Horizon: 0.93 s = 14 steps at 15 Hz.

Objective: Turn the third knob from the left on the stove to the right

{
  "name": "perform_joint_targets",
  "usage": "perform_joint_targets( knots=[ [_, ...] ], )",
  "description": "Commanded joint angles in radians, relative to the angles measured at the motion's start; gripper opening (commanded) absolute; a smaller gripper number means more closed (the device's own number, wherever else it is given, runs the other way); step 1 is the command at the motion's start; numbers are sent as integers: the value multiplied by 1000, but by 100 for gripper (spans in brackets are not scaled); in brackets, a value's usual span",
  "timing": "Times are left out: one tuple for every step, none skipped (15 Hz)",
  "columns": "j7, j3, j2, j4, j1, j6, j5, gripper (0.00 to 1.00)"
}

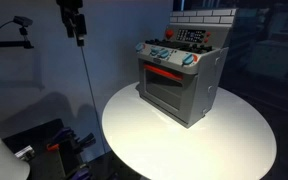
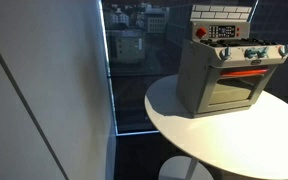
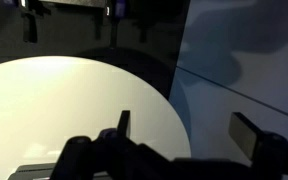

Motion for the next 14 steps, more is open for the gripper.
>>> perform_joint_targets(
  knots=[
    [-9, 13, 0, 3, -18, -5, 8, 100],
    [-9, 13, 0, 3, -18, -5, 8, 100],
    [-9, 13, 0, 3, -18, -5, 8, 100],
    [-9, 13, 0, 3, -18, -5, 8, 100],
    [-9, 13, 0, 3, -18, -5, 8, 100],
    [-9, 13, 0, 3, -18, -5, 8, 100],
    [-9, 13, 0, 3, -18, -5, 8, 100],
    [-9, 13, 0, 3, -18, -5, 8, 100],
    [-9, 13, 0, 3, -18, -5, 8, 100],
    [-8, 13, 6, 7, -19, -1, 10, 100],
    [-3, 14, 14, 15, -25, 10, 9, 100],
    [0, 12, 23, 25, -29, 17, 11, 100],
    [4, 13, 29, 31, -34, 30, 10, 100],
    [6, 11, 37, 41, -37, 38, 13, 100]
  ],
)
